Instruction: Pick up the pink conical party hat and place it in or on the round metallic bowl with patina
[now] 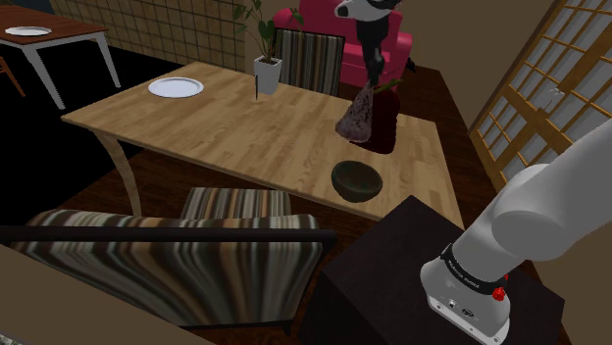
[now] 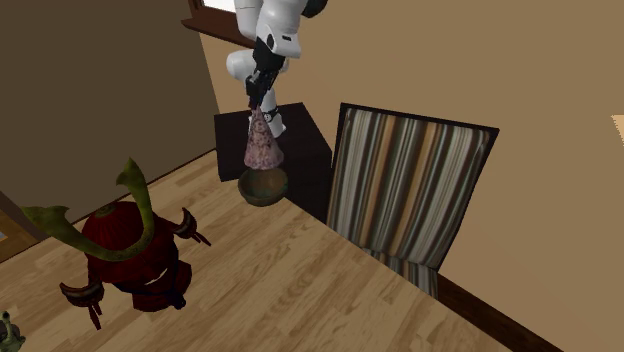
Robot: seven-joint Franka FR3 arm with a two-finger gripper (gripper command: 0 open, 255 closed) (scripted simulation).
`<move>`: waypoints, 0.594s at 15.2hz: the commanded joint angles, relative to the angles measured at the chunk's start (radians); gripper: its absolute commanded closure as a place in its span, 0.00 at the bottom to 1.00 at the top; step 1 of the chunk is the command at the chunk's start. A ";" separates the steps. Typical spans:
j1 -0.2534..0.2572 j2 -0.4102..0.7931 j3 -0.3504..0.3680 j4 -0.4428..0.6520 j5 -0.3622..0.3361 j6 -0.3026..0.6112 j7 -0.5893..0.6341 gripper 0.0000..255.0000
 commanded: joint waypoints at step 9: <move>-0.006 -0.238 -0.018 -0.200 -0.006 -0.028 -0.034 1.00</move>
